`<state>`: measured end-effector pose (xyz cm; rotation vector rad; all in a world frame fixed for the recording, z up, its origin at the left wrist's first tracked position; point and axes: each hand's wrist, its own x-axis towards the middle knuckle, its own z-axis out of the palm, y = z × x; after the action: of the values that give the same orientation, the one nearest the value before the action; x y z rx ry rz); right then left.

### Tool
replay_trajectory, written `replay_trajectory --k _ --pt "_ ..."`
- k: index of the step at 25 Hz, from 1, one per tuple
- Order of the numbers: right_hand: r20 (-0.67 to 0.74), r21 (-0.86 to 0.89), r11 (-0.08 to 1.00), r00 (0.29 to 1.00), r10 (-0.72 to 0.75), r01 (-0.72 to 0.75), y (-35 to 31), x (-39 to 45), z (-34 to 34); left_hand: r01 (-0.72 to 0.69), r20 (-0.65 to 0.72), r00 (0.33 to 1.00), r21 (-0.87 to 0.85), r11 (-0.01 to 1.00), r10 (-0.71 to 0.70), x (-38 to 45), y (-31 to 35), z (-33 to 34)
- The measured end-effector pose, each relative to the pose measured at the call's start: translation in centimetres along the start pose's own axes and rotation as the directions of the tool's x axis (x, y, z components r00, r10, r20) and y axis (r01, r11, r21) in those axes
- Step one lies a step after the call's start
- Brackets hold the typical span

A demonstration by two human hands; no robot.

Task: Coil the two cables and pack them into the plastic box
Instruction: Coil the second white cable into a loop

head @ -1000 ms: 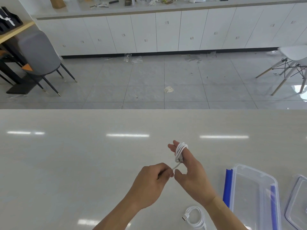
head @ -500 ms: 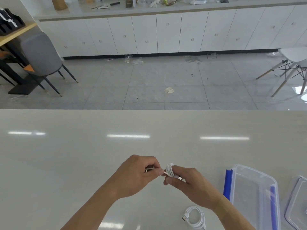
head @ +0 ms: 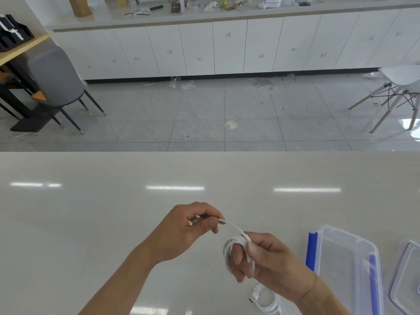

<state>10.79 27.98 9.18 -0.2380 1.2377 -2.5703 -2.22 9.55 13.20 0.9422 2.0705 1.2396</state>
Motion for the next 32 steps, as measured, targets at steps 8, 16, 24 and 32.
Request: replay_trajectory --k 8,16,24,32 --pt "-0.043 0.469 0.877 0.995 -0.092 0.102 0.9 0.5 0.6 0.032 -0.225 0.970 -0.272 0.962 -0.096 0.6 0.1 2.9" --pt "-0.066 0.538 0.839 0.997 -0.049 0.077 1.9 1.1 1.5 0.076 -0.318 0.905 -0.530 0.845 -0.281 1.0 1.0 4.7" --pt "-0.112 0.518 0.853 0.994 -0.006 0.063 1.7 0.6 0.8 0.232 -0.152 0.898 -0.632 0.739 -0.412 0.3 0.3 5.0" --pt "-0.151 0.380 0.923 0.989 -0.005 0.062 2.6 1.0 -0.1 0.272 -0.181 0.838 -0.678 0.682 -0.514 0.0 0.1 6.2"
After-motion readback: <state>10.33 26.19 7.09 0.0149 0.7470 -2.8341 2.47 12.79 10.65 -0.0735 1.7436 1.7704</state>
